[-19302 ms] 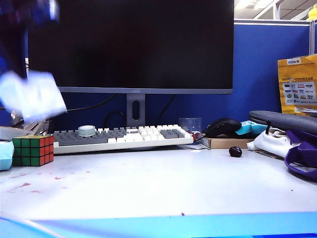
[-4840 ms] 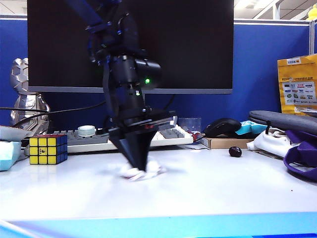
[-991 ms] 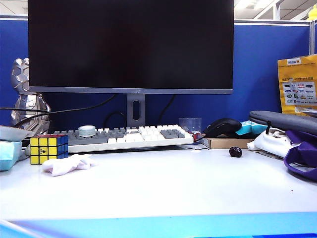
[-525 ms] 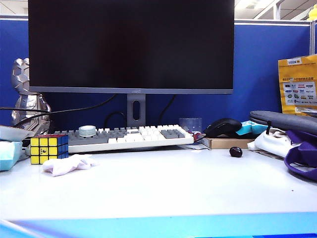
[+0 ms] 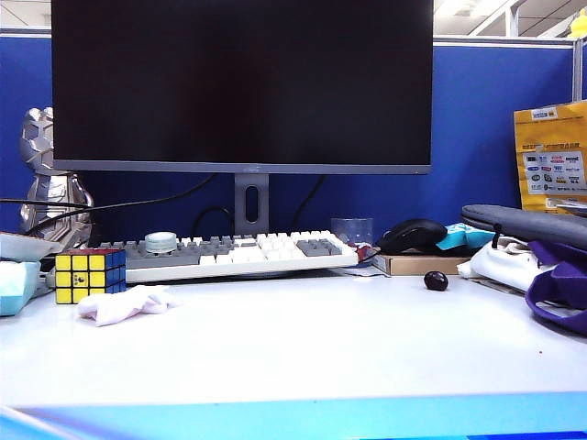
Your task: Use the wet wipes on the table to wipe the cherry juice off the table, then put the wipes back on the table.
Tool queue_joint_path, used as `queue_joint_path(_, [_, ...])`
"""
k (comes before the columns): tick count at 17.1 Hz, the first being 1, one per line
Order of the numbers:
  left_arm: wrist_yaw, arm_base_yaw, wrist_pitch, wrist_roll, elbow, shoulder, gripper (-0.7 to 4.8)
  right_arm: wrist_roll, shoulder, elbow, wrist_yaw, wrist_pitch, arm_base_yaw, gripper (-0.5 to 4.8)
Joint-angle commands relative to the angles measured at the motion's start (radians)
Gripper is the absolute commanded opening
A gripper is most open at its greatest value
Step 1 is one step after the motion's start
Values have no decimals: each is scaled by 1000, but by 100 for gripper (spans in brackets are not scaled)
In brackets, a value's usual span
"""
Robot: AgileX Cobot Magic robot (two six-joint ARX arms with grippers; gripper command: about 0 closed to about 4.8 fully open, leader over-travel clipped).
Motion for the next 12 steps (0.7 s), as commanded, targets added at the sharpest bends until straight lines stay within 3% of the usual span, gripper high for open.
queue_joint_path(1, [23,13,4,7,-1,-3,18,-2,0,-2,-2,6,1,0])
queue_joint_path(7, [65,39,-20,7,0,-3,18,-2,0,-2,-2,6,1,0])
queue_joint_path(9, [231,182,-19,3,-1,-3,18,-2,0,-2,-2,6,0,0])
queue_joint_path(12, [288,328,-20,-5,-1,-3,19,-2,0,-2,-2,6,1,0])
